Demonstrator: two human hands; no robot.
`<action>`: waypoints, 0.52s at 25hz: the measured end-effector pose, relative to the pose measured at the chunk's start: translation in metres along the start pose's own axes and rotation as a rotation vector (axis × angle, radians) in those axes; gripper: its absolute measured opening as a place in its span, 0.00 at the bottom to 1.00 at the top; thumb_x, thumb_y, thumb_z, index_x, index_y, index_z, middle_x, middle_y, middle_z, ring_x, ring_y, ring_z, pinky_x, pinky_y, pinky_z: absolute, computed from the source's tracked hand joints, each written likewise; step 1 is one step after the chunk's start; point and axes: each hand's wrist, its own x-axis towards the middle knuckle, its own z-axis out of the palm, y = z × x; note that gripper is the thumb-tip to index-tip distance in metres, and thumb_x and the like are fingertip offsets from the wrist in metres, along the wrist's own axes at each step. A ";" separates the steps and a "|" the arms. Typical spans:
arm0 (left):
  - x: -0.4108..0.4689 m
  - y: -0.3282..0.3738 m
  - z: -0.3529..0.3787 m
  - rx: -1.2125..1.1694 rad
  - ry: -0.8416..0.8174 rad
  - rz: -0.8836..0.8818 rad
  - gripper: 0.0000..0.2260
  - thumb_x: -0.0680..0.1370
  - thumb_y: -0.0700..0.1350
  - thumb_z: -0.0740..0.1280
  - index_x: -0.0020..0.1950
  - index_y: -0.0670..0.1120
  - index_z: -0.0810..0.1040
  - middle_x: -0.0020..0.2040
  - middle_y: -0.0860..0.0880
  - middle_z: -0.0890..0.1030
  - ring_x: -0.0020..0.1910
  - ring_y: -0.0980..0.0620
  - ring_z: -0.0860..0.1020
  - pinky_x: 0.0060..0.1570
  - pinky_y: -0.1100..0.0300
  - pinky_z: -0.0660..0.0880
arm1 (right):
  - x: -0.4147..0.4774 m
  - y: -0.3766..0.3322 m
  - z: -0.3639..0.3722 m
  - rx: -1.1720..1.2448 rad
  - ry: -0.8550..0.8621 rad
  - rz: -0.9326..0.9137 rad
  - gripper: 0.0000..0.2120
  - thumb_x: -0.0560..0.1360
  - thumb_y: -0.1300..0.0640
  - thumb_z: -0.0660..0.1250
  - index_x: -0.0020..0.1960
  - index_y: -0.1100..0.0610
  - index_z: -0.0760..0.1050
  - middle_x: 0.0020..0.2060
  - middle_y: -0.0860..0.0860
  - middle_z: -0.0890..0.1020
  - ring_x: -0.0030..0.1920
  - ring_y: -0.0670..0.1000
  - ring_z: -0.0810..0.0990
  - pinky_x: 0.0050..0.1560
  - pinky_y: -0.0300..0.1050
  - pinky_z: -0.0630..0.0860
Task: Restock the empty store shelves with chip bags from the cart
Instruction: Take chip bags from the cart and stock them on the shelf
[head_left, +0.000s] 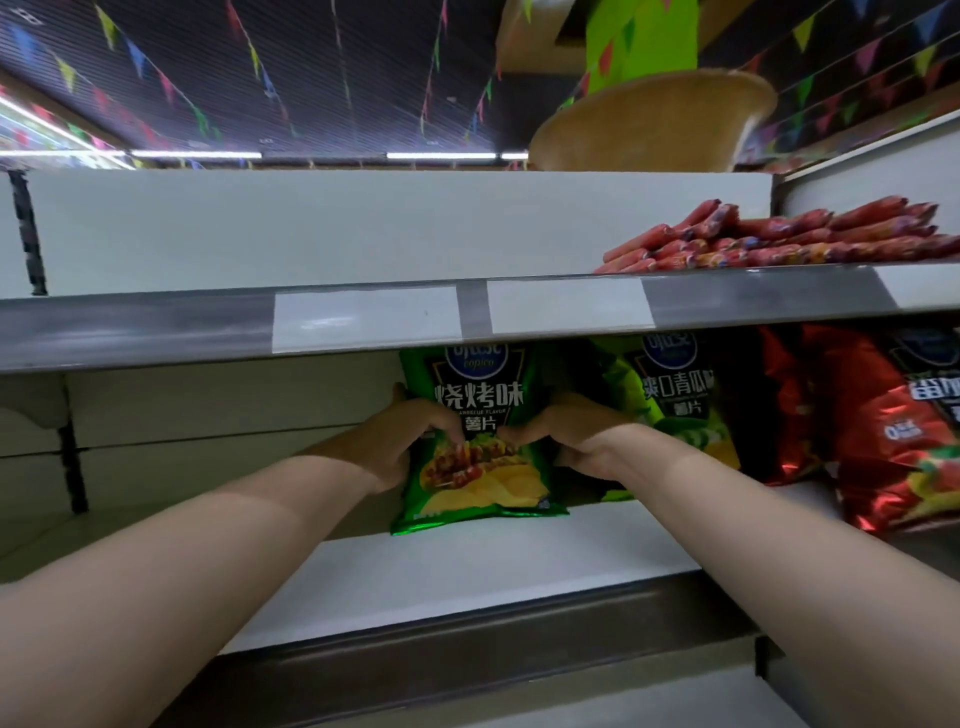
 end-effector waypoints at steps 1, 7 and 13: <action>0.002 0.000 0.000 -0.039 -0.034 0.006 0.26 0.62 0.27 0.66 0.59 0.41 0.74 0.56 0.40 0.80 0.55 0.41 0.78 0.51 0.49 0.77 | 0.000 0.001 -0.001 0.008 -0.042 0.005 0.35 0.65 0.63 0.76 0.69 0.56 0.68 0.65 0.52 0.75 0.68 0.54 0.67 0.71 0.57 0.60; 0.003 -0.006 0.005 -0.071 -0.072 0.031 0.36 0.58 0.29 0.65 0.67 0.42 0.71 0.59 0.40 0.80 0.57 0.39 0.78 0.51 0.48 0.77 | -0.007 -0.002 -0.007 0.151 -0.255 -0.033 0.22 0.69 0.69 0.69 0.61 0.56 0.73 0.61 0.52 0.77 0.65 0.53 0.71 0.69 0.48 0.62; 0.001 -0.008 0.037 -0.151 -0.079 0.040 0.28 0.61 0.28 0.63 0.60 0.44 0.75 0.57 0.39 0.80 0.56 0.38 0.79 0.50 0.47 0.77 | -0.012 -0.004 -0.036 0.160 -0.225 -0.047 0.18 0.68 0.71 0.67 0.56 0.59 0.76 0.53 0.51 0.81 0.58 0.52 0.74 0.63 0.46 0.65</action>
